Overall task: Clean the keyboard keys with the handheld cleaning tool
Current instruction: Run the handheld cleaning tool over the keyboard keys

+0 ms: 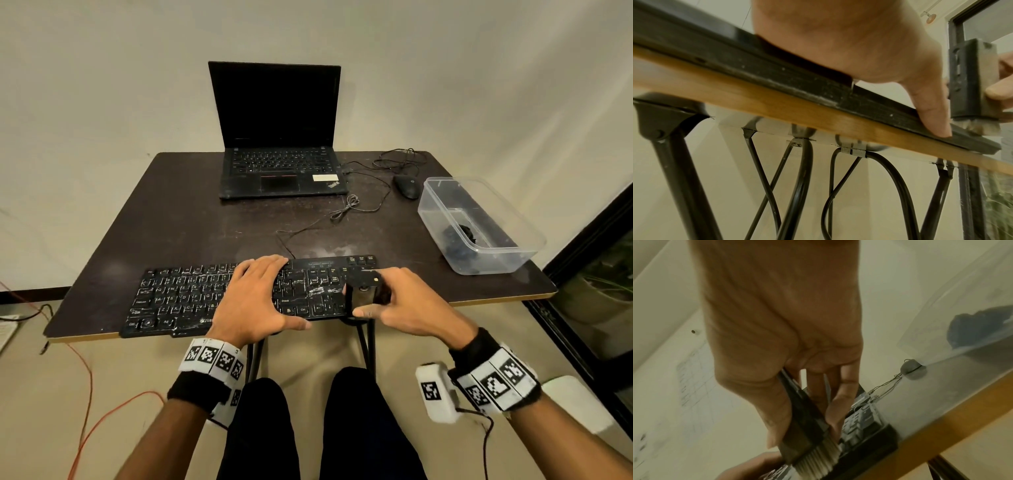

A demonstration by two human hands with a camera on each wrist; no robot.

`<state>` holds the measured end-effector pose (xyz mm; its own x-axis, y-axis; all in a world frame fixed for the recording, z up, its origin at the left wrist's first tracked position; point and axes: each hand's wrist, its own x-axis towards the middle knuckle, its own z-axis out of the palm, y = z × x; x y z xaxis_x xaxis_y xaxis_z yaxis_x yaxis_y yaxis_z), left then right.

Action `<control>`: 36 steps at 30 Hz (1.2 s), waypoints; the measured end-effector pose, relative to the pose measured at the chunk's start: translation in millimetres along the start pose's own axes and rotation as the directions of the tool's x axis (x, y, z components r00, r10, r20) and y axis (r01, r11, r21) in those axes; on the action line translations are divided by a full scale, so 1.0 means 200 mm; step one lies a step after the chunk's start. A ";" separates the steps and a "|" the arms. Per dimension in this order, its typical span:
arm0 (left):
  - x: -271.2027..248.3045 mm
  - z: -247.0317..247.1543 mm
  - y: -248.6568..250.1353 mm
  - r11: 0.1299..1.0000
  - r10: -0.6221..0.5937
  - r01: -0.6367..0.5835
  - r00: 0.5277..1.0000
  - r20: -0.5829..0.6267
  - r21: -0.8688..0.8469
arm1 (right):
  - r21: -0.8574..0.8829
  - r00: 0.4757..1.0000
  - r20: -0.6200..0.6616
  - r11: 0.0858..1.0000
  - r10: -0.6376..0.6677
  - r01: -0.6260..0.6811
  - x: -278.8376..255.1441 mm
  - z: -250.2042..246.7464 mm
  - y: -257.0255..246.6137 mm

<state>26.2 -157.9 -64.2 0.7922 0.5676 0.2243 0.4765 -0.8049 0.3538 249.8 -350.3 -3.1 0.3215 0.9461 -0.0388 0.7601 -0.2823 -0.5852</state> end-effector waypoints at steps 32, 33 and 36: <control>0.00 0.00 0.01 1.000 -0.003 0.003 1.000 0.000 -0.011 | 0.202 0.963 -0.140 0.959 0.229 -0.198 0.17 -0.10 0.21; 0.01 0.00 0.01 1.000 0.001 -0.001 1.000 0.000 -0.008 | 0.177 0.953 -0.197 0.964 0.232 -0.198 0.18 -0.11 0.20; 0.01 0.01 0.02 1.000 0.000 0.000 1.000 0.006 -0.007 | 0.171 0.941 -0.235 0.963 0.243 -0.207 0.18 -0.08 0.19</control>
<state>30.2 -160.8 -63.4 0.7946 0.5661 0.2192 0.4734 -0.8039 0.3600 299.4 -329.4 -13.1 0.6202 0.7844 0.0113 0.5696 -0.4403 -0.6941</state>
